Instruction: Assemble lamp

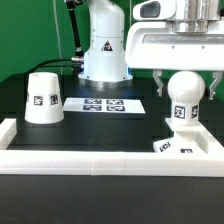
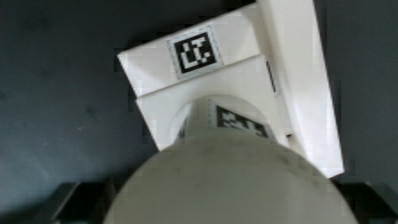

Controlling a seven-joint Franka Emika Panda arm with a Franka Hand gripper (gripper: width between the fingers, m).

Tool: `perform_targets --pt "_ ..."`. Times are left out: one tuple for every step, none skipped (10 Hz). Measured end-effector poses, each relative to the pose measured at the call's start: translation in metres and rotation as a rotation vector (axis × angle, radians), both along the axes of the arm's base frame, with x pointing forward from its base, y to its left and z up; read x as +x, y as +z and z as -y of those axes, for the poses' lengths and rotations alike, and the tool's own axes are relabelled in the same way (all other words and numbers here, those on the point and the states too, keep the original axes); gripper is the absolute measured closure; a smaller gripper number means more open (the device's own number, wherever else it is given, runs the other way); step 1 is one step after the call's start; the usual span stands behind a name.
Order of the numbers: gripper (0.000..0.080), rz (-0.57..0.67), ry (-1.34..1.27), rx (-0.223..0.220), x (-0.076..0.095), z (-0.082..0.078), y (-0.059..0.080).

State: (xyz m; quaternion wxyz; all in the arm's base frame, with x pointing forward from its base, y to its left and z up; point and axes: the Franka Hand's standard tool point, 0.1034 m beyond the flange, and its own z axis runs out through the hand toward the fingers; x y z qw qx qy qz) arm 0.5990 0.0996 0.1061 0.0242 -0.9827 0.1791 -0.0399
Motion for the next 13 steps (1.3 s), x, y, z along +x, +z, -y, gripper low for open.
perform_targets --pt "0.0222 -0.009 -0.101 0.019 -0.001 -0.001 0.000" --pt "0.0222 -0.032 -0.222 0.041 -0.004 -0.004 0.000" --pt "0.0222 -0.049 -0.293 0.056 -0.005 -0.006 0.001" --pt "0.0222 -0.070 -0.420 0.081 -0.006 -0.008 0.001" --pt "0.0222 -0.086 -0.524 0.102 -0.006 -0.010 0.002" --pt "0.0222 -0.094 -0.581 0.116 -0.006 -0.011 0.002" --pt "0.0222 -0.103 -0.681 0.131 -0.005 -0.012 0.002" --pt "0.0222 -0.109 -0.741 0.137 -0.005 -0.013 0.003" --pt "0.0222 -0.117 -0.788 0.147 -0.005 -0.014 0.003" --pt "0.0222 -0.132 -0.880 0.169 -0.004 -0.015 0.004" --pt "0.0222 -0.139 -0.922 0.182 -0.004 -0.016 0.004" --pt "0.0222 -0.139 -0.928 0.184 -0.004 -0.016 0.004" --pt "0.0222 -0.145 -0.969 0.189 -0.004 -0.016 0.004"
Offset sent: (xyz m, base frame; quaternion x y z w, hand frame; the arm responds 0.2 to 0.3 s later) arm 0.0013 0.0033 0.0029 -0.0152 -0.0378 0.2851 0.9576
